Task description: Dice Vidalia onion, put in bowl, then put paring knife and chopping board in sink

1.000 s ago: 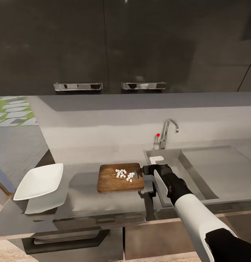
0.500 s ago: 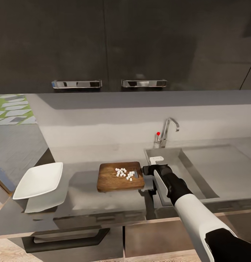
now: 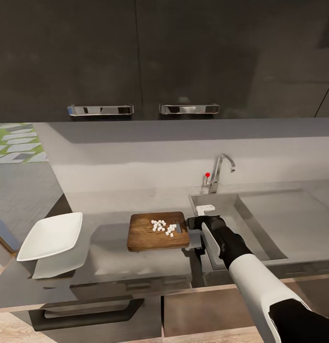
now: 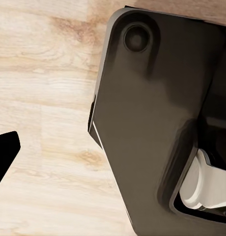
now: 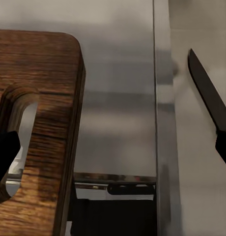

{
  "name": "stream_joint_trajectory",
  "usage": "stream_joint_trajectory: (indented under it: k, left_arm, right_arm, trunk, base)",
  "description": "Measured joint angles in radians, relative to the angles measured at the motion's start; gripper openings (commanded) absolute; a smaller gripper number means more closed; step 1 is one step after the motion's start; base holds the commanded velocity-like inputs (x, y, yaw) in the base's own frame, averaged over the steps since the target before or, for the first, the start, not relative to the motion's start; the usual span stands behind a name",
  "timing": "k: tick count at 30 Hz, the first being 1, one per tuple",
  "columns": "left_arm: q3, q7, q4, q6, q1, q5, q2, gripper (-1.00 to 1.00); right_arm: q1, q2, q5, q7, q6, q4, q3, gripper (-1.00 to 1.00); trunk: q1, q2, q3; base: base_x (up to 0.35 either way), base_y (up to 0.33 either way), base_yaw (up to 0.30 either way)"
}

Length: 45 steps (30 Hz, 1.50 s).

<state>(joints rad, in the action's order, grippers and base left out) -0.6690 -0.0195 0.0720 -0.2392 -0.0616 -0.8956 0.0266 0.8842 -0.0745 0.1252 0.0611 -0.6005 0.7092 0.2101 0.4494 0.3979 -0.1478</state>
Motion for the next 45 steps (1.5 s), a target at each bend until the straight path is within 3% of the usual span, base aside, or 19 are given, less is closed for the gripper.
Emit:
stream_joint_trajectory:
  k: [45]
  left_arm:
    - [0.000,0.000,0.000,0.000,0.000,0.000,0.000,1.00]
  right_arm:
    - [0.000,-0.001,0.000,0.000,0.000,0.000,0.000,1.00]
  trunk:
    - [0.000,0.000,-0.003]
  base:
    - [0.000,0.023,0.000]
